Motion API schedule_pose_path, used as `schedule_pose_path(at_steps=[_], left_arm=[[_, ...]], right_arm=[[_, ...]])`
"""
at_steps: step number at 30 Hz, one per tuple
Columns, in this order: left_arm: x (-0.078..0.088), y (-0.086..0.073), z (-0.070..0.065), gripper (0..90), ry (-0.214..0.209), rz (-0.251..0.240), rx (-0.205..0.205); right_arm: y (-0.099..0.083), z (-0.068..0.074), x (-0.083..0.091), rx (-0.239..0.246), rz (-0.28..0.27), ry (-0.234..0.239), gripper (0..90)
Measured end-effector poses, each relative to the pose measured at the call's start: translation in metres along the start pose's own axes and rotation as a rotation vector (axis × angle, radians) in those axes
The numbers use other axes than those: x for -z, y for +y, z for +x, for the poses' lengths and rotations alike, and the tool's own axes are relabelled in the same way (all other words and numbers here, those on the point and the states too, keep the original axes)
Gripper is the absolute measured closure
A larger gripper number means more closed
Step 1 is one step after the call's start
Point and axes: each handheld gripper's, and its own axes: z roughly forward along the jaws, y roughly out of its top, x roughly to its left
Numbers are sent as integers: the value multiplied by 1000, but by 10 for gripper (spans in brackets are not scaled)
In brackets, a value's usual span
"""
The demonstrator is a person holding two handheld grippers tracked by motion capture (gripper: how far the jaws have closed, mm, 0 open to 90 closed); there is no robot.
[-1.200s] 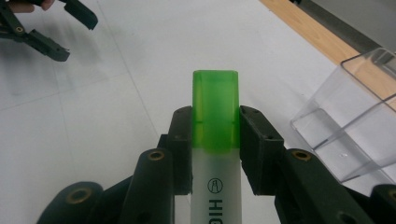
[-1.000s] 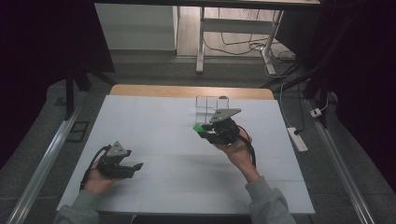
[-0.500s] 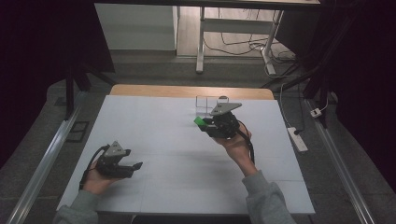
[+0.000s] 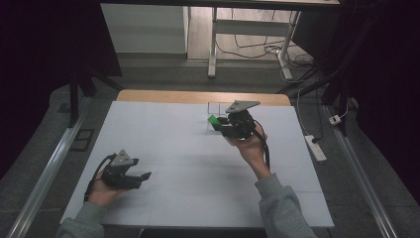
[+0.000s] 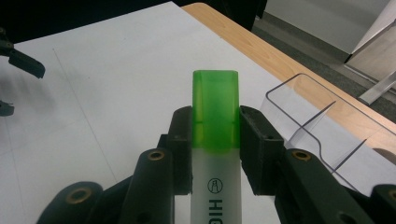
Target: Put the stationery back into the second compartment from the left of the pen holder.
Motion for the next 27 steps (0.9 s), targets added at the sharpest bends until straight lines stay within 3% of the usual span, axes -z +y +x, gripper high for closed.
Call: schedule_pose_path(at_steps=[27], left_arm=[[0, -1, 2, 276, 0, -2, 4]], right_arm=[[18, -29, -17, -62, -40, -43, 666]])
